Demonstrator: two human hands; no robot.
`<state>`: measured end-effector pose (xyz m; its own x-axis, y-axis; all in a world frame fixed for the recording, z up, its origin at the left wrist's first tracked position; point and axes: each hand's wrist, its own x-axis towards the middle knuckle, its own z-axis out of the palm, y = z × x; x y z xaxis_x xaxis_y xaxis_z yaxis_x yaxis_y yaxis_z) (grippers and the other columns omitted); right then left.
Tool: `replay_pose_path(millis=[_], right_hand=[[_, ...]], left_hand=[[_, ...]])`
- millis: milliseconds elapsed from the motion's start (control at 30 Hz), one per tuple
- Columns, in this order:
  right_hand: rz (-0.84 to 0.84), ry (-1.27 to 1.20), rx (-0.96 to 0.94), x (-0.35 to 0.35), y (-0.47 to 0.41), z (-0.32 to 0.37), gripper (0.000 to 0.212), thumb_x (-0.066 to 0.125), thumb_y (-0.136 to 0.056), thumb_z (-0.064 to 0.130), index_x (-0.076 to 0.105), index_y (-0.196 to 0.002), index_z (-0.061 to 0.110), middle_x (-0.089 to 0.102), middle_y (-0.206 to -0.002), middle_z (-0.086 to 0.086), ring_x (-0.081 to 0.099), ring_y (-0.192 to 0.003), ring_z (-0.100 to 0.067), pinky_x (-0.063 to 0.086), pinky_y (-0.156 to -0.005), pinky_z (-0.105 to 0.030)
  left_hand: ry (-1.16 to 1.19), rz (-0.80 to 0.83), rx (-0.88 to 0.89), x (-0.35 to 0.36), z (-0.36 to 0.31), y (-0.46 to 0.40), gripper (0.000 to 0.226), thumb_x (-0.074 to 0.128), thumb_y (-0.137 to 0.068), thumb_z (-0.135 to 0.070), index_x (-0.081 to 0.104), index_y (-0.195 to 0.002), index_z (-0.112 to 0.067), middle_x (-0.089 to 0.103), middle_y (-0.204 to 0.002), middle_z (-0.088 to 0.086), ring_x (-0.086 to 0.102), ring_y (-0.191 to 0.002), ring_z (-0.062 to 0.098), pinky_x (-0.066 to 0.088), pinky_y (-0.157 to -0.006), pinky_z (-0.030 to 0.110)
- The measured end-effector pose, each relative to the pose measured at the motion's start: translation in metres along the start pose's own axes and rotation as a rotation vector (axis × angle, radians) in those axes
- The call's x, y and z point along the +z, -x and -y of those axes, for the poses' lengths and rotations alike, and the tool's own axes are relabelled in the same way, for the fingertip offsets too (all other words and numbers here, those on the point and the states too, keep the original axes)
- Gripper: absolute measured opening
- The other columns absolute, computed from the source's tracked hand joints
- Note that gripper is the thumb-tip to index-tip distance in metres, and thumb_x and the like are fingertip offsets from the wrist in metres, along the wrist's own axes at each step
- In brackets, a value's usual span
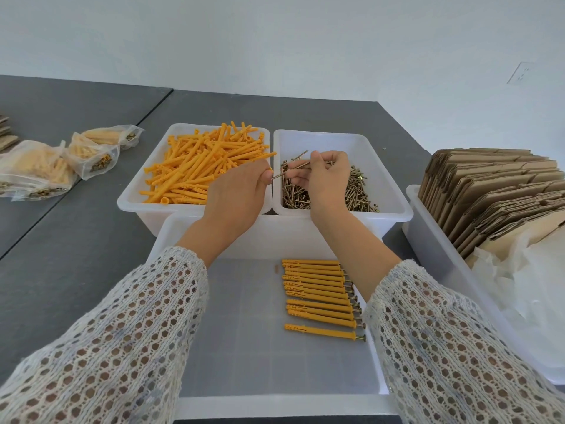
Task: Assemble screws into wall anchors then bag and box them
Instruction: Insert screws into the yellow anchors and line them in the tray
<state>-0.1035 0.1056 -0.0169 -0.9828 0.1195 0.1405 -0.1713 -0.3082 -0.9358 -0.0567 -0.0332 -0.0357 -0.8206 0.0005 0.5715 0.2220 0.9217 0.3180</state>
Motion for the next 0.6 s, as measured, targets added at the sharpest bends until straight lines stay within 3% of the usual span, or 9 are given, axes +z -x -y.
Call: replay_pose_path(millis=[200, 400, 500, 600], right_hand=[[-0.079, -0.055, -0.024, -0.003, -0.005, 0.003, 0.009, 0.037, -0.105, 0.008, 0.038, -0.097, 0.011, 0.071, -0.07, -0.016, 0.068, -0.054, -0.025, 0.056, -0.056, -0.032], [0.101, 0.001, 0.002, 0.004, 0.004, -0.002, 0.008, 0.036, -0.105, 0.007, 0.037, -0.098, 0.01, 0.07, -0.07, -0.015, 0.066, -0.05, -0.024, 0.055, -0.051, -0.028], [0.214, 0.059, 0.052, 0.006, 0.006, 0.0, 0.008, 0.042, -0.104, 0.008, 0.04, -0.096, 0.01, 0.072, -0.079, -0.016, 0.065, -0.052, -0.023, 0.054, -0.052, -0.028], [0.269, 0.134, 0.093, 0.003, 0.003, 0.006, 0.017, 0.047, -0.103, 0.017, 0.049, -0.088, 0.009, 0.075, -0.087, -0.012, 0.064, -0.052, -0.022, 0.049, -0.048, -0.027]], left_hand=[[-0.021, 0.021, 0.025, -0.001, -0.002, 0.0, 0.031, 0.036, -0.108, -0.029, 0.06, -0.096, -0.013, 0.061, -0.079, 0.0, 0.055, -0.069, 0.022, 0.04, -0.056, 0.037], [0.004, 0.026, 0.043, 0.0, -0.002, 0.001, 0.032, 0.039, -0.107, -0.031, 0.061, -0.092, -0.013, 0.06, -0.079, -0.001, 0.053, -0.069, 0.02, 0.037, -0.054, 0.034], [0.019, 0.01, 0.022, 0.001, -0.001, 0.0, 0.029, 0.038, -0.107, -0.028, 0.054, -0.086, -0.015, 0.057, -0.076, -0.002, 0.051, -0.067, 0.019, 0.029, -0.054, 0.032], [0.038, 0.003, -0.015, 0.002, 0.001, 0.0, 0.028, 0.038, -0.107, -0.027, 0.055, -0.087, -0.018, 0.058, -0.076, -0.004, 0.052, -0.069, 0.018, 0.031, -0.055, 0.032]])
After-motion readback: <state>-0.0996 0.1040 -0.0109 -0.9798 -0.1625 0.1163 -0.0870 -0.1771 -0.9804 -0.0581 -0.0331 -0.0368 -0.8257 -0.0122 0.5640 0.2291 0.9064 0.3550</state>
